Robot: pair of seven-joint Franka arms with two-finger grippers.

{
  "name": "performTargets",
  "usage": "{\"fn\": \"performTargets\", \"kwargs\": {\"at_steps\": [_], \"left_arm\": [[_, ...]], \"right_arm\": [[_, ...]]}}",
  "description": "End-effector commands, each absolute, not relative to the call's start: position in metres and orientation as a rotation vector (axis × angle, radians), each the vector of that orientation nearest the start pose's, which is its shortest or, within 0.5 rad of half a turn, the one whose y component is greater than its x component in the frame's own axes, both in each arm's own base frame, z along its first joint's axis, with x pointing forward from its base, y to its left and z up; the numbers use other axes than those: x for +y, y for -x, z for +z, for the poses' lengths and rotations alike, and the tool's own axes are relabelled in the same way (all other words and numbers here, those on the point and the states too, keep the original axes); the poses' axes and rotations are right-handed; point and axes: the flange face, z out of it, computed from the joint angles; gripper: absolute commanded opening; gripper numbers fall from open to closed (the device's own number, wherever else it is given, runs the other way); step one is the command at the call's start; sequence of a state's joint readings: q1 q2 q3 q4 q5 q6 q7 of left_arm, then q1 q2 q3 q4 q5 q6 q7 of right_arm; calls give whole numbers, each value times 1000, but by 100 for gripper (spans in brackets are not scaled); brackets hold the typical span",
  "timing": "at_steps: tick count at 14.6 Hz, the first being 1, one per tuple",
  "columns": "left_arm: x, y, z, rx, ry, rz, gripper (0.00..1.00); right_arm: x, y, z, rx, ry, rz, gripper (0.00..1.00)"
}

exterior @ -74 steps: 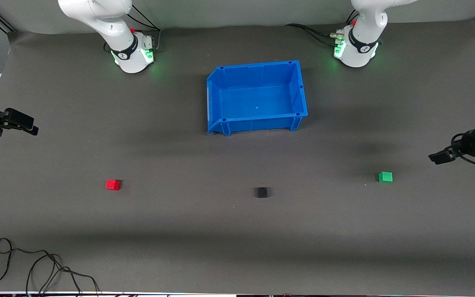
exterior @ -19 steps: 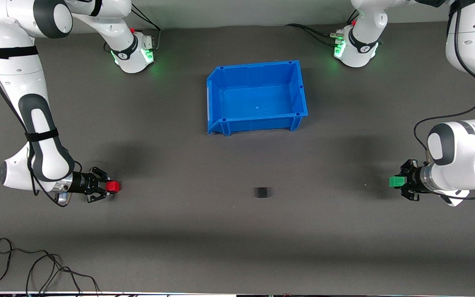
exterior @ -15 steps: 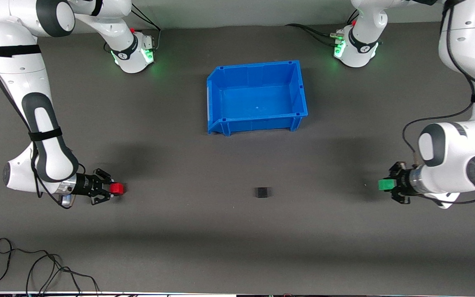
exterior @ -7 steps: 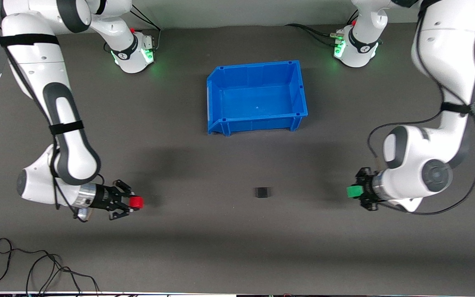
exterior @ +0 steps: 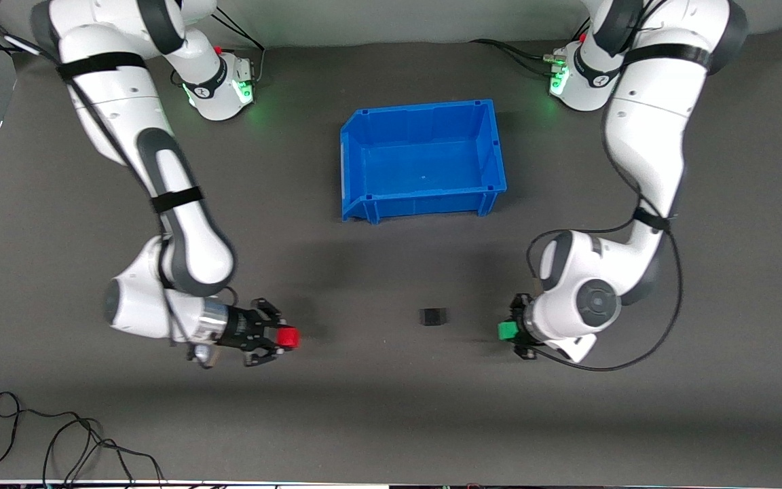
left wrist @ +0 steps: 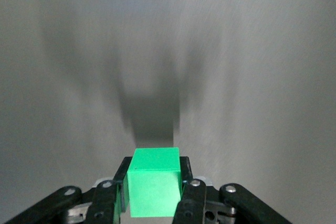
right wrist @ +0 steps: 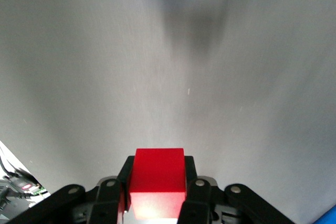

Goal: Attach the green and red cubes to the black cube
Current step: 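Carry the red cube and green cube toward the black cube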

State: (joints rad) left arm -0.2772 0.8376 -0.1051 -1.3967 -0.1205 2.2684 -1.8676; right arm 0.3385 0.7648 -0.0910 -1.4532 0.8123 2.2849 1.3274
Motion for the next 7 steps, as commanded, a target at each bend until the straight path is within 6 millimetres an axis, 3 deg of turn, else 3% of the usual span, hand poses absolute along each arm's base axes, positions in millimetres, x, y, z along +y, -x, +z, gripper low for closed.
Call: {"fn": "performTargets", "kwargs": {"at_steps": [1,5,7], "left_arm": [[-290,-692,215,2204,-2004,-179,0],[-319,-680,216,2244,-1964,-190,0],[-330,-673,207,2254,-1964,-199,0]], "right_arm": [[260,-709,233,1906,1823,465,0],[325,-686,224,1858,1875,447,0],[355,-673,221,1822,1903,424,0]]}}
